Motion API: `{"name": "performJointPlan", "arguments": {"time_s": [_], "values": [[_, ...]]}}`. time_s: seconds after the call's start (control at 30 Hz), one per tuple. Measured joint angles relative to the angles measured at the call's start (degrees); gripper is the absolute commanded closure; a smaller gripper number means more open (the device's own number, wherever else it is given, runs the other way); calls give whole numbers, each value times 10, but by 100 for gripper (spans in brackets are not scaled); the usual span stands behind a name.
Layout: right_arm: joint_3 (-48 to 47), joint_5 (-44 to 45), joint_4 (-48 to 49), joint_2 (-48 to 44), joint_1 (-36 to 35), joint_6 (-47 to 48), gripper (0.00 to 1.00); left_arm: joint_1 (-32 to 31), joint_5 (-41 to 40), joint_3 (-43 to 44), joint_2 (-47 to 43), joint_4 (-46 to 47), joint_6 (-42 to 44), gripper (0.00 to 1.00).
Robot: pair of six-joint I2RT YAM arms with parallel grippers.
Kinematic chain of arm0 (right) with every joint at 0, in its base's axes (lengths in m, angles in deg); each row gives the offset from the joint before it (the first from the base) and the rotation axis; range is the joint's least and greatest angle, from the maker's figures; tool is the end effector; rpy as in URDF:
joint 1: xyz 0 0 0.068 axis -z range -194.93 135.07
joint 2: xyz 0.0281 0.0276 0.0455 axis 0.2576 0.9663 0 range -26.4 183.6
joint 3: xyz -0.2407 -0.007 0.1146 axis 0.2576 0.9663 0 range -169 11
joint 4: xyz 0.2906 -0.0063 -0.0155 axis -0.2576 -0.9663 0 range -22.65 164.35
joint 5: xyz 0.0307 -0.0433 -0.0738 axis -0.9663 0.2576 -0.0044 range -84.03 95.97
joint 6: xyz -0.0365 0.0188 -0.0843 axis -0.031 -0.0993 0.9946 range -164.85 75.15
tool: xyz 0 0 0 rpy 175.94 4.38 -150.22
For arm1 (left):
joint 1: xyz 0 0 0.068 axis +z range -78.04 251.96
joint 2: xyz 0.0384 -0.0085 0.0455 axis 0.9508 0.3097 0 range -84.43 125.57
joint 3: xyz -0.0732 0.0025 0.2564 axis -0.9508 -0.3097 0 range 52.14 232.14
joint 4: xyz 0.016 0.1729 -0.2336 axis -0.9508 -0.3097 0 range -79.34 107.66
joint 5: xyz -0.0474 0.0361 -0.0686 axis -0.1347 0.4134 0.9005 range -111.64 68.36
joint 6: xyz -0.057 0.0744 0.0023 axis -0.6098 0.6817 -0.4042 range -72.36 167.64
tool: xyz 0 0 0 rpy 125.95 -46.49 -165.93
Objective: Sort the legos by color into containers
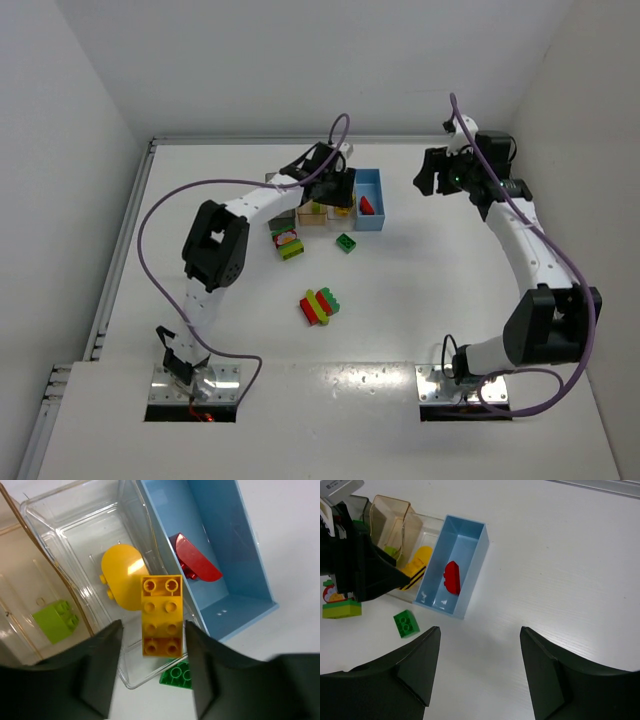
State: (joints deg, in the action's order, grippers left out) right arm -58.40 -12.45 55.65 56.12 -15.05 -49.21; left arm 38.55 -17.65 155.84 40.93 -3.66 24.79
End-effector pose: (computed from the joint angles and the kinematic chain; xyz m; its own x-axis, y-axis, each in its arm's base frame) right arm 0.4004 0.0275 0.2834 -0.5463 0.0710 -0.8346 -0.2296 0.9455 0.2307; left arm 0.4674 -0.3154 0.1695 -0.7541 0.0334 -0.6559 0.3244 0.8874 -0.3277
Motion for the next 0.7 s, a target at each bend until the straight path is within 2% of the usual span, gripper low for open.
{"name": "performJointPlan", "arguments": {"time_s": [0.03,0.07,0.1,0.2,0.37,0.47,0.63,0.7], "values": [[0,0,0,0,0,0,35,0,-1,3,2,0,0,35],[0,0,0,0,0,0,35,0,-2,7,2,0,0,25],[1,-1,0,0,0,1,35,0,-3,10,2,1,0,21],[2,-2,-2,0,0,9,35,0,-7,17,2,4,-3,17],[22,-32,-12,-1,-8,64,38,0,-28,18,-10,-1,-12,18],[43,-67,-36,-1,-31,113,40,5,-48,18,-48,-4,-28,18],[70,-102,-75,2,-131,183,40,46,-64,12,-167,3,-37,18],[71,-111,-82,15,-178,200,45,80,-63,7,-212,12,-32,16]]}}
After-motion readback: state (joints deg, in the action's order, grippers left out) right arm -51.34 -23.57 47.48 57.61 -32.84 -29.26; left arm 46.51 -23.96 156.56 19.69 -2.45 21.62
